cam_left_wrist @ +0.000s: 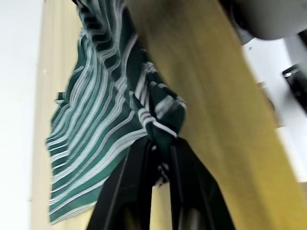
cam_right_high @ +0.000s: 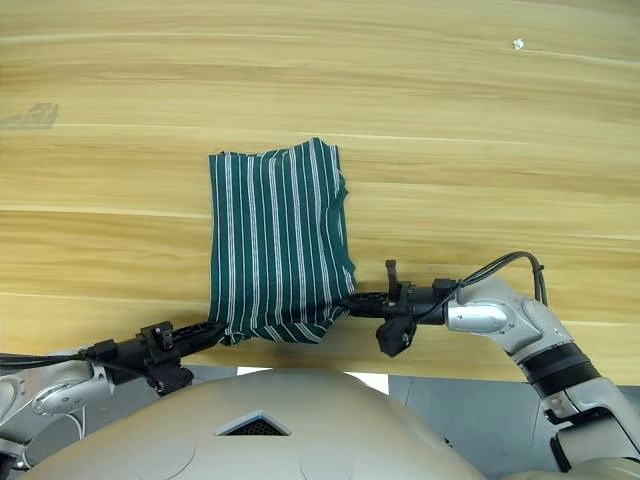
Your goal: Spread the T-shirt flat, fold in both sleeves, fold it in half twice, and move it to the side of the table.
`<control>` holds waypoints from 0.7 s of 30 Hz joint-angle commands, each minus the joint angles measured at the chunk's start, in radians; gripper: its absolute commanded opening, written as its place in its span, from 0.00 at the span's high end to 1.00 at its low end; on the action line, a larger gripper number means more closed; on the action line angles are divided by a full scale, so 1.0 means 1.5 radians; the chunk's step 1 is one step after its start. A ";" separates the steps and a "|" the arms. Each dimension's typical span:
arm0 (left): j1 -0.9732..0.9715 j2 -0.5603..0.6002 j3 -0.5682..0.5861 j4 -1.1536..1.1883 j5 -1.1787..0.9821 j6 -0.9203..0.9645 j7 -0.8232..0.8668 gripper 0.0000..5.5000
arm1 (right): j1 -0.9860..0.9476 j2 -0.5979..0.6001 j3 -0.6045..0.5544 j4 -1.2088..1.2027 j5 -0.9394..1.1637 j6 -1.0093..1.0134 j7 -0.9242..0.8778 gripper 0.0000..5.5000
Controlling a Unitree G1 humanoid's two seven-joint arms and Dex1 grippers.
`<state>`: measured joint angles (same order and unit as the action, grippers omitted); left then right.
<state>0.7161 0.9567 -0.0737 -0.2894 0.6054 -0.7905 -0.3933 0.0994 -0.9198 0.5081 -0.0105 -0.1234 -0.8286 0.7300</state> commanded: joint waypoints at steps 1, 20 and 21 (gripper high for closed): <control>-0.004 0.047 0.023 -0.038 -0.110 0.077 -0.091 0.98 | 0.040 -0.074 -0.029 -0.082 0.185 0.179 0.092 1.00; 0.117 0.116 0.199 -0.275 -0.562 0.401 -0.435 0.98 | 0.066 -0.105 -0.216 -0.301 0.488 0.558 0.272 1.00; 0.101 0.110 0.202 -0.268 -0.564 0.406 -0.436 0.98 | 0.058 -0.098 -0.217 -0.295 0.474 0.561 0.275 1.00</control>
<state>0.9036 1.1266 0.2065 -0.7186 -0.2603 -0.1987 -1.0347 0.2110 -1.0713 0.2068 -0.4578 0.6141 -0.0084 1.1387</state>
